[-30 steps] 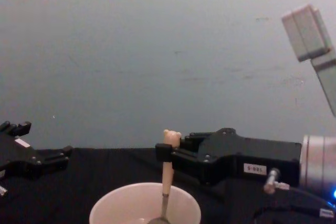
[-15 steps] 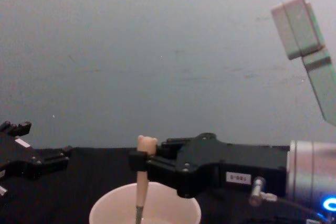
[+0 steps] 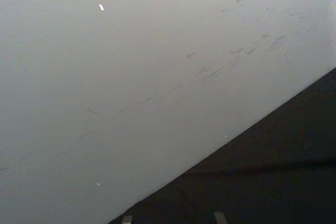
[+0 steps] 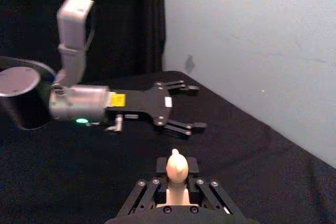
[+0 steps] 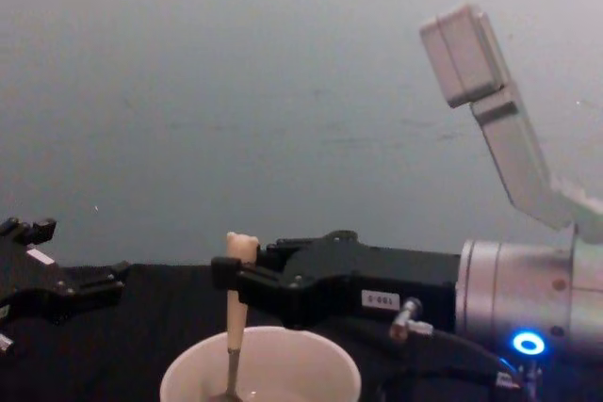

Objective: Pick up the stirring spoon with one hand, stir inside the cup, then place it back in its original position.

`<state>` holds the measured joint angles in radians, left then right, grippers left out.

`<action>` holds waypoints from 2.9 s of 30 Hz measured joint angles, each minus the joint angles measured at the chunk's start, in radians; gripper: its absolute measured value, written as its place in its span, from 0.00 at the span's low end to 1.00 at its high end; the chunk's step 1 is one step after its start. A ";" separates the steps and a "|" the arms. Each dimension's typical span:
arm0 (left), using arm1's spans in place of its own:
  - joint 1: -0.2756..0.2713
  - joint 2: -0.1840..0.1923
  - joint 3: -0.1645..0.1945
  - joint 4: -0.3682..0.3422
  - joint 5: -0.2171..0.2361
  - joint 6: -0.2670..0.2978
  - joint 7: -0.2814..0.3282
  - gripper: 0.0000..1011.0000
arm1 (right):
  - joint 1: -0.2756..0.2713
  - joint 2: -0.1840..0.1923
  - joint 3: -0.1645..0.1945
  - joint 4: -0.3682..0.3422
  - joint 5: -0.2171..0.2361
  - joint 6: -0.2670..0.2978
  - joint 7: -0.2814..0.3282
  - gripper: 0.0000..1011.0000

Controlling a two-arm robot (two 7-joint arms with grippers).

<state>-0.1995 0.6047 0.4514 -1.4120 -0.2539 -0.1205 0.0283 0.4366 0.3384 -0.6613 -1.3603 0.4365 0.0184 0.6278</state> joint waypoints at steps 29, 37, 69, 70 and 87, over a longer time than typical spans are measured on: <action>0.000 0.000 0.000 0.000 0.000 0.000 0.000 0.99 | -0.044 0.090 0.076 -0.066 0.017 0.013 0.004 0.21; 0.000 0.000 0.000 0.000 0.000 0.000 0.000 0.99 | -0.074 0.127 0.076 -0.122 0.042 0.015 0.029 0.21; 0.000 0.000 0.000 0.000 0.000 0.000 0.000 0.99 | -0.008 0.045 0.043 -0.060 0.037 0.028 -0.020 0.21; 0.000 0.000 0.000 0.000 0.000 0.000 0.000 0.99 | -0.008 0.046 0.045 -0.060 0.039 0.028 -0.020 0.21; 0.000 0.000 0.000 0.000 0.000 0.000 0.000 0.99 | -0.031 0.069 0.070 -0.104 0.063 0.029 -0.029 0.21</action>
<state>-0.1995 0.6047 0.4514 -1.4120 -0.2539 -0.1205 0.0282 0.4055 0.4070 -0.5917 -1.4647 0.4994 0.0474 0.5990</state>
